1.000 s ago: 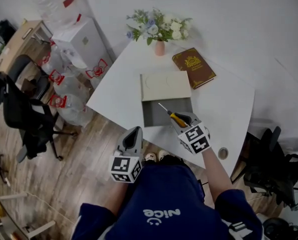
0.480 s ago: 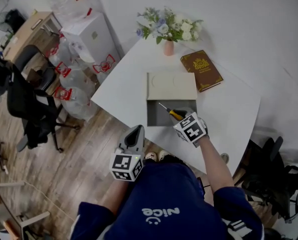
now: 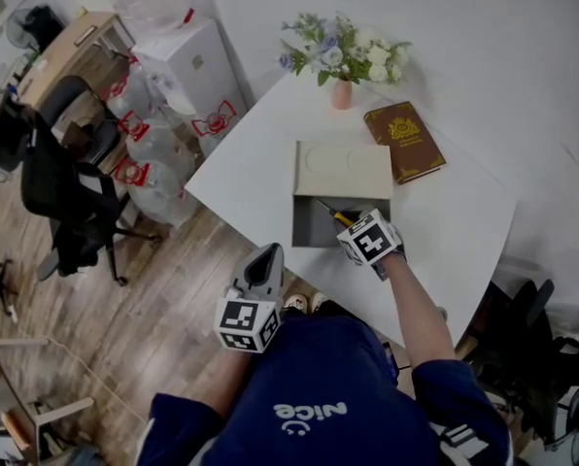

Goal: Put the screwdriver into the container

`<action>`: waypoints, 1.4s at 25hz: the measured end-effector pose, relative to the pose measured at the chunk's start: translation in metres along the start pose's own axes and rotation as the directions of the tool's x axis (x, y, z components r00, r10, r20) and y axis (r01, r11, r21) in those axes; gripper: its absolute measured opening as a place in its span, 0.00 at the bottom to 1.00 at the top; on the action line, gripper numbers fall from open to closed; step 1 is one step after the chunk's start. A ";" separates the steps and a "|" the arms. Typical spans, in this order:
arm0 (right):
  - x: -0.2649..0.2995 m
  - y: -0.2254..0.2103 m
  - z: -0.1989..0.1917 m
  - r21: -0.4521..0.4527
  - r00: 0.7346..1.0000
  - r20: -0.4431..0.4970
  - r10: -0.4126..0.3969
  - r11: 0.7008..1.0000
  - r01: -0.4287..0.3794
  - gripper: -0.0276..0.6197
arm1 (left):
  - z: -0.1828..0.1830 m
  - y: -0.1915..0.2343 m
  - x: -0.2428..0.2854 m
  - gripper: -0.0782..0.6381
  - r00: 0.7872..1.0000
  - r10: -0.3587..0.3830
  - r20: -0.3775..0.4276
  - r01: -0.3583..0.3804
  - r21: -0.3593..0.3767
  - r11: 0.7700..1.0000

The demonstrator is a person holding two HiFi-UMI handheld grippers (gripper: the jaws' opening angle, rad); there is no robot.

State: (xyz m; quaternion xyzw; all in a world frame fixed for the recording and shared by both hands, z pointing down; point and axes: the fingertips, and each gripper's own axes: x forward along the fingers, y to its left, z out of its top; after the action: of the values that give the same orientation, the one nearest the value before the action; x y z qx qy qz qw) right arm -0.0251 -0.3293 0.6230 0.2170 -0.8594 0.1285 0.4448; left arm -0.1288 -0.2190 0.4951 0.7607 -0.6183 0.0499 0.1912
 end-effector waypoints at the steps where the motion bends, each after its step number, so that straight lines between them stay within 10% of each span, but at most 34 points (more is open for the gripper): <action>1: 0.002 -0.001 0.000 0.003 1.000 -0.003 0.005 1.000 -0.005 0.18 | 0.001 0.001 0.001 0.13 1.000 0.003 0.000 -0.003 0.001 1.000; 13: 0.020 -0.007 -0.018 0.001 0.995 -0.101 0.014 1.000 -0.014 0.19 | 0.000 0.009 0.004 0.13 0.999 0.038 -0.003 -0.038 -0.013 0.999; 35: 0.005 -0.006 -0.001 0.038 0.999 0.031 -0.016 0.999 0.015 0.30 | -0.005 0.002 0.013 0.13 1.000 0.011 -0.020 -0.011 0.006 1.000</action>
State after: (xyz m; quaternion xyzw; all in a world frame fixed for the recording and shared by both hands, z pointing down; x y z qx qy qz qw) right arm -0.0242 -0.3359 0.6281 0.2339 -0.8620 0.1377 0.4282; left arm -0.1270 -0.2299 0.5043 0.7573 -0.6203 0.0606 0.1950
